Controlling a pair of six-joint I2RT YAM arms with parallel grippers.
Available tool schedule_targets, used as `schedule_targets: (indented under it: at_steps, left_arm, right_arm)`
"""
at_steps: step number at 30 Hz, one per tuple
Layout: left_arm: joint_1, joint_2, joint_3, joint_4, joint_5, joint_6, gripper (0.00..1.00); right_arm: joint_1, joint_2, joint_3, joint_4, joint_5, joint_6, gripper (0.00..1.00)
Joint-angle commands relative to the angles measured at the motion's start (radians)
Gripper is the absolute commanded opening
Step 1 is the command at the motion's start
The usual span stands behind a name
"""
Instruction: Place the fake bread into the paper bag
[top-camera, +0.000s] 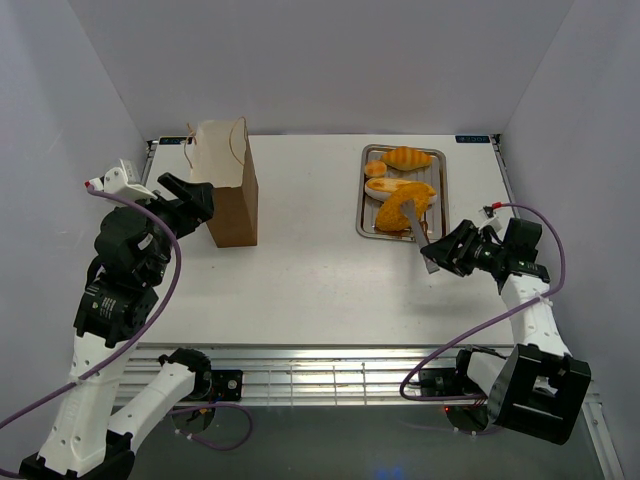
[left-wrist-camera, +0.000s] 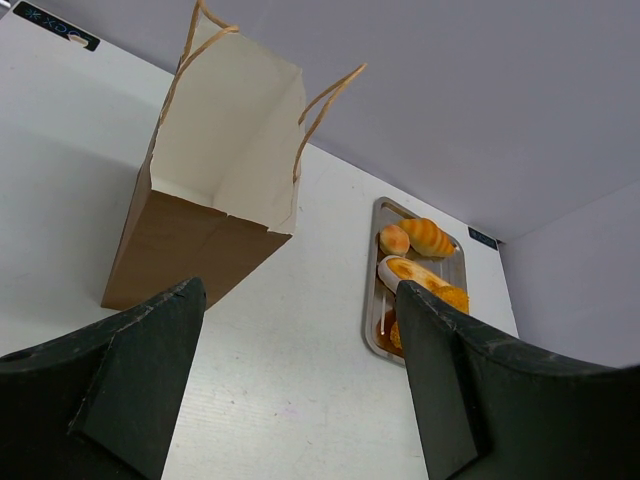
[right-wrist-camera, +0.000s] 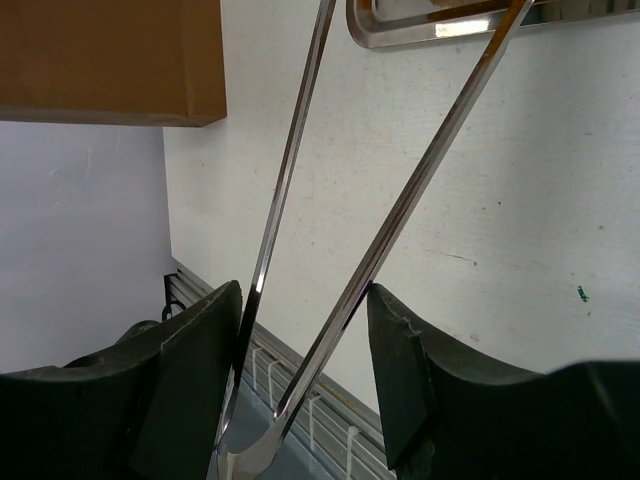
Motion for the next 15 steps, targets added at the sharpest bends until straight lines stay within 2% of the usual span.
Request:
schedule_targets:
  at_steps: [1, 15]
  left_arm:
    - [-0.002, -0.007, -0.009, -0.007, -0.001, -0.003, 0.87]
    - [-0.002, -0.010, -0.003, -0.009, 0.002, -0.002, 0.87]
  right_arm:
    - [0.005, 0.021, -0.009, 0.058, -0.026, -0.019, 0.59]
    - [0.005, 0.137, -0.013, 0.179, -0.040, -0.009, 0.60]
